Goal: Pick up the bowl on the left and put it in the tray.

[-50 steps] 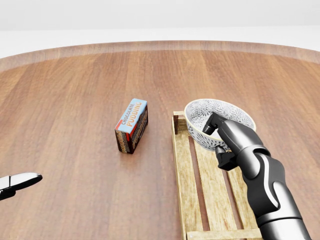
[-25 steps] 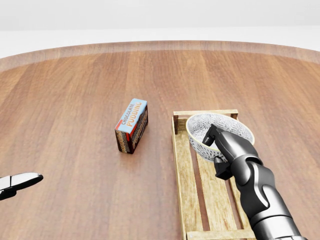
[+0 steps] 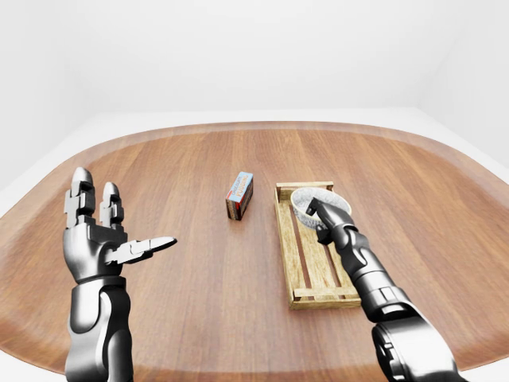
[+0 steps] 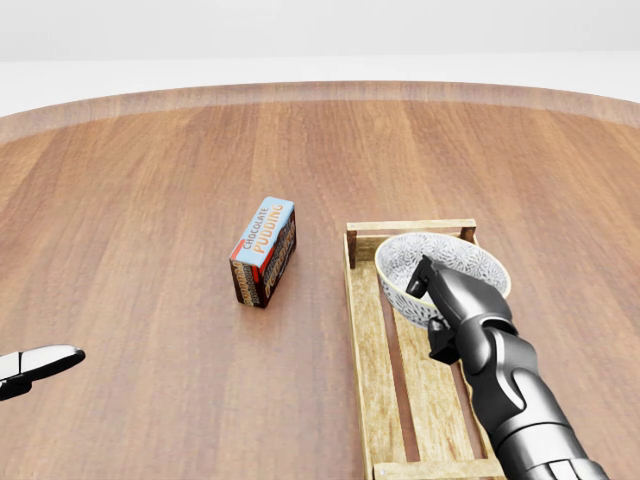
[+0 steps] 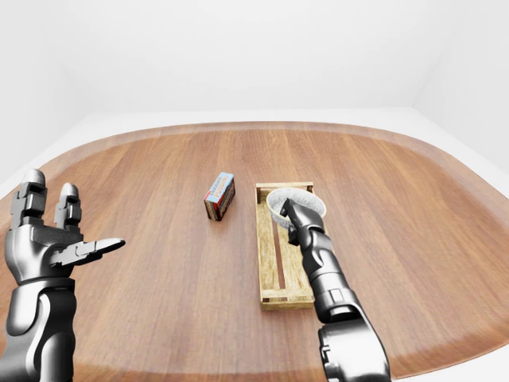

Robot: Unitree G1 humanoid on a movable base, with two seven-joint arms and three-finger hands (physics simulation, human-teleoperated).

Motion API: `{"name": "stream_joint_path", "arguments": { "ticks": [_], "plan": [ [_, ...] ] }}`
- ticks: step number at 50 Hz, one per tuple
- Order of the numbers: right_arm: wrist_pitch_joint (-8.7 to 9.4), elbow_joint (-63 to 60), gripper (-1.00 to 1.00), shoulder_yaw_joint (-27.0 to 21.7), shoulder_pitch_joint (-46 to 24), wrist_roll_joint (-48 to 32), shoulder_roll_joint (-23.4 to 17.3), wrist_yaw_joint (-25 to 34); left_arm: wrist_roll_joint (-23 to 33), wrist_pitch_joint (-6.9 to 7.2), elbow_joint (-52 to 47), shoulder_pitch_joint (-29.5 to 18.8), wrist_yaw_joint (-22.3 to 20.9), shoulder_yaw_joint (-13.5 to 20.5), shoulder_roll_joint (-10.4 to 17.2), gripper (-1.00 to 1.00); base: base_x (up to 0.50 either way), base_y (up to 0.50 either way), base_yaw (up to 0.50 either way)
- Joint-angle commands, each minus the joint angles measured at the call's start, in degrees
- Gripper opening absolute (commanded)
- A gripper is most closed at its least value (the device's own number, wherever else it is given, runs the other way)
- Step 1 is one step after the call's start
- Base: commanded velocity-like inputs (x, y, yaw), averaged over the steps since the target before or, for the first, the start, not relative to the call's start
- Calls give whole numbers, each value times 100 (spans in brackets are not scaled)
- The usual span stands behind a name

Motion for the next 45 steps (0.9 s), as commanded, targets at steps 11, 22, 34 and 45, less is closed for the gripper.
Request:
{"name": "stream_joint_path", "arguments": {
  "ticks": [11, 22, 34, 45],
  "plan": [
    [0, 794, -100, 104, -285, -252, 63, -532, -4, 0, -22, 3, 6, -4, -4, 100, 0, 0, 0],
    [0, 1163, -100, 170, -416, -268, 139, -673, -28, 0, -17, -7, 0, 18, 6, 100, 0, 0, 0],
    [0, 1454, -100, 218, -480, -264, 206, -797, -1, 0, -46, 11, 14, -11, -11, 100, 0, 0, 0],
    [0, 1801, -100, 261, -520, -176, 266, -962, -13, 0, -93, 25, 10, 8, -16, 100, 0, 0, 0]
  ]
}}
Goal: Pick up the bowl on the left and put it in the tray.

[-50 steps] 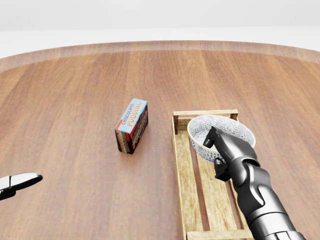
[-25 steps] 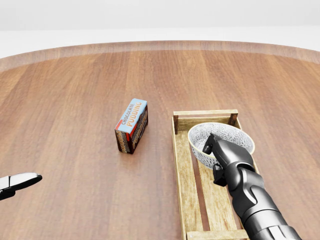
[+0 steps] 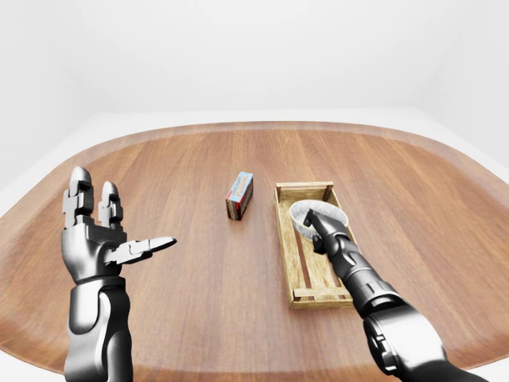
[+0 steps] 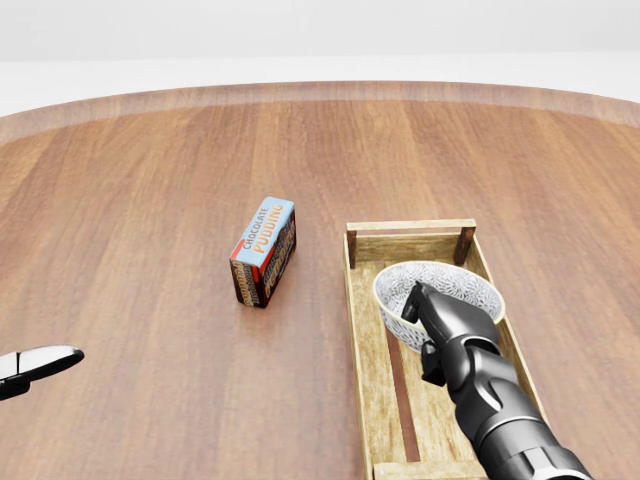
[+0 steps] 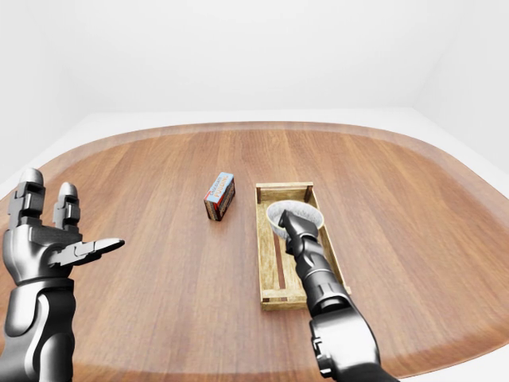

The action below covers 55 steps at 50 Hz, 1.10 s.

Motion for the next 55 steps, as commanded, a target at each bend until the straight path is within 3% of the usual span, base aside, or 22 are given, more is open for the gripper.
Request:
{"name": "stream_joint_path", "arguments": {
  "ticks": [1, 17, 18, 19, 20, 21, 34, 42, 52, 55],
  "plan": [
    [0, 226, -100, 24, -78, -144, 51, -227, 0, 0, -35, 13, -2, 4, -7, 100, 0, 0, 0],
    [0, 310, -100, 45, -98, -103, 65, -245, -10, 0, 2, 0, -19, 16, 3, 100, 0, 0, 0],
    [0, 305, -93, 40, -96, -96, 67, -241, -13, 0, 1, -1, -20, 17, 5, 100, 0, 0, 0],
    [0, 304, -41, 38, -93, -91, 69, -240, -14, 0, -10, 6, -20, 19, 5, 100, 0, 0, 0],
    [0, 303, -41, 39, -92, -91, 69, -239, -14, 0, -11, 7, -20, 20, 5, 100, 1, 0, 0],
    [0, 287, 100, 32, -89, -77, 70, -225, -24, 0, -23, 6, -18, 29, 9, 100, 0, 0, 0],
    [0, -1271, 100, 171, 562, -552, 146, 522, -37, 0, -20, 0, -7, 36, 8, 100, 0, 0, 0],
    [0, -4037, 100, 267, 1551, -1780, 323, 2113, -15, 0, 23, 3, -7, -2, -8, 100, 0, 0, 0],
    [0, -6707, 100, 221, 2040, -3312, 669, 4030, -29, 0, 3, -3, 1, 6, 5, 100, 0, 0, 0],
    [0, -7191, 100, 215, 2038, -3597, 752, 4286, -34, 0, -8, -1, 0, 11, 6, 100, 0, 0, 0]
  ]
}}
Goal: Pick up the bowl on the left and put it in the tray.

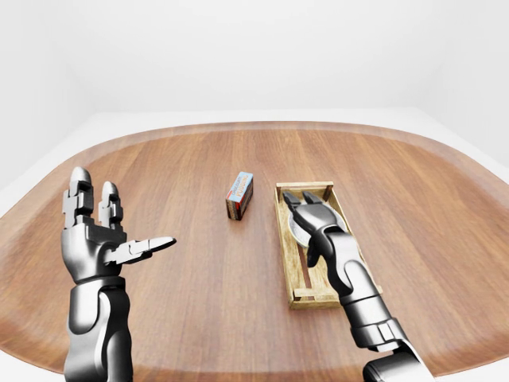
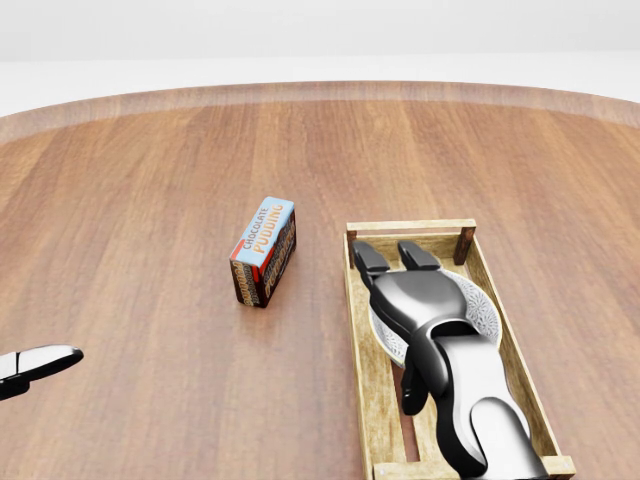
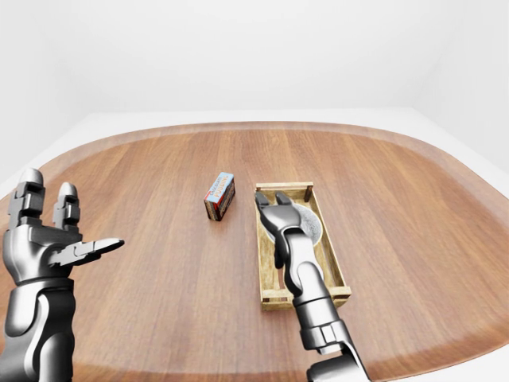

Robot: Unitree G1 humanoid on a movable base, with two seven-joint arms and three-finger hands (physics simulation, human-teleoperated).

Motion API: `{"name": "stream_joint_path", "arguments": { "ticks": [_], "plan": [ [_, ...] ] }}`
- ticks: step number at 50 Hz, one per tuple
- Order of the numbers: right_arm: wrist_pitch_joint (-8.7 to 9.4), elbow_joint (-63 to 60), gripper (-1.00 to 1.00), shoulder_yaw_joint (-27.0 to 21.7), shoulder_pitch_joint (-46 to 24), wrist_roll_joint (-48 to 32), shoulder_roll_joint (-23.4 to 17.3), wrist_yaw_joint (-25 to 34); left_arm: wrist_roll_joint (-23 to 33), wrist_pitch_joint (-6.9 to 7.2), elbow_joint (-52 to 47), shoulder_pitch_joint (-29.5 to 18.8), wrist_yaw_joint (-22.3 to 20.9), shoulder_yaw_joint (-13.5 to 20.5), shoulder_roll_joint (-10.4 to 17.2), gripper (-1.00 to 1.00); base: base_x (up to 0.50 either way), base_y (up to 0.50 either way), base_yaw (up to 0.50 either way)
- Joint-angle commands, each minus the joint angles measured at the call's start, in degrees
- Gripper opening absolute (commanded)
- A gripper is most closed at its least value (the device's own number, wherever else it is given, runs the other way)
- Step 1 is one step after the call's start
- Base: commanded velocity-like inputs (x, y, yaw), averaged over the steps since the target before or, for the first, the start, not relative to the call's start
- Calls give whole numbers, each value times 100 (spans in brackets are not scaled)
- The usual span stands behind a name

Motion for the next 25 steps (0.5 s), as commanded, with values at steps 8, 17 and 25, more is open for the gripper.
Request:
{"name": "stream_joint_path", "arguments": {
  "ticks": [8, 17, 25],
  "plan": [
    [0, -3478, 100, 29, 423, -2057, 762, 1592, -22, 0, -38, -3, 1, 23, 12, 100, 0, 0, 0],
    [0, -4451, 100, 346, 462, -2748, 1226, 1592, -51, 0, -25, -6, -10, 50, 23, 100, 0, 0, 0],
    [0, -5216, 100, 706, 562, -3252, 1648, 1592, -42, 0, -81, 23, -25, 43, 3, 100, 0, 0, 0]
  ]
}}
